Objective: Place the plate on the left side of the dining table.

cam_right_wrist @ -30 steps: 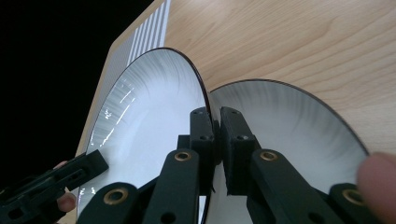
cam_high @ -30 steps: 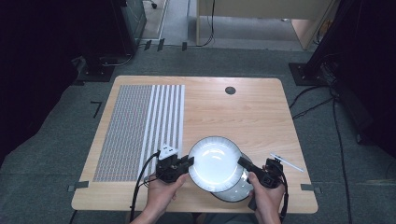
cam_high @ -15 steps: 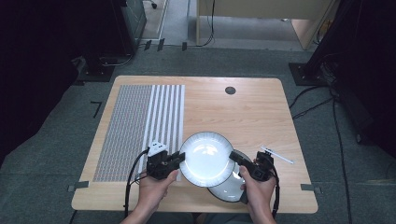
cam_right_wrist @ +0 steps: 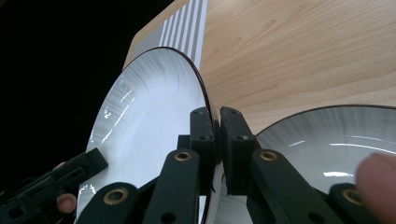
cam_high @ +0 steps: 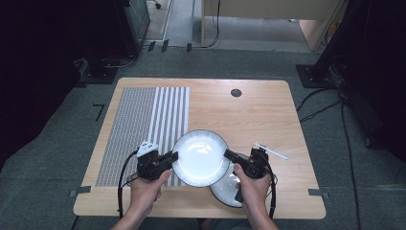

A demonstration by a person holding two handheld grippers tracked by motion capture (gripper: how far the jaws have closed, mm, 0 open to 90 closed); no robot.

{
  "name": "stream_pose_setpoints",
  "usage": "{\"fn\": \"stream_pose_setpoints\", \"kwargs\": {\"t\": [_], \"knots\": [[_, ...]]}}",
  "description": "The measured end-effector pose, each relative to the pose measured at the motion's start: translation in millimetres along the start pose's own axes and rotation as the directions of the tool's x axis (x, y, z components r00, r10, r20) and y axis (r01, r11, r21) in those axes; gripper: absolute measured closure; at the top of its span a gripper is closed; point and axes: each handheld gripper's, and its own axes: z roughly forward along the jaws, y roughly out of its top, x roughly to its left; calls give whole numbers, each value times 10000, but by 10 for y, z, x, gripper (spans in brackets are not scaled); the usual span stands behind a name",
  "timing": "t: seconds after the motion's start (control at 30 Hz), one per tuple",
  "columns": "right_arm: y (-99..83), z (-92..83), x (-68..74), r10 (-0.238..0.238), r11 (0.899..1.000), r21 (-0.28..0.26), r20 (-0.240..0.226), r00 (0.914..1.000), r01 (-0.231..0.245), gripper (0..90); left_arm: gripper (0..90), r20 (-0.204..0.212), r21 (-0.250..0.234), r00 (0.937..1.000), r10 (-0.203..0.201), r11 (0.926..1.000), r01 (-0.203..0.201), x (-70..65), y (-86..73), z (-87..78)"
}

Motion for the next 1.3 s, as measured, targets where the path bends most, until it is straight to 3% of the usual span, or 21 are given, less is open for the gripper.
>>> {"fn": "stream_pose_setpoints", "kwargs": {"t": [0.63,1.3], "knots": [[6,345,317,-159,9995,282,-294,9994,168,854,802,-559,-342,9982,-231,9992,212,336,140,-214],[-34,826,678,-318,9969,707,-542,9980,356,855,813,-1130,-592,9902,-822,9954,759,789,232,-422]]}}
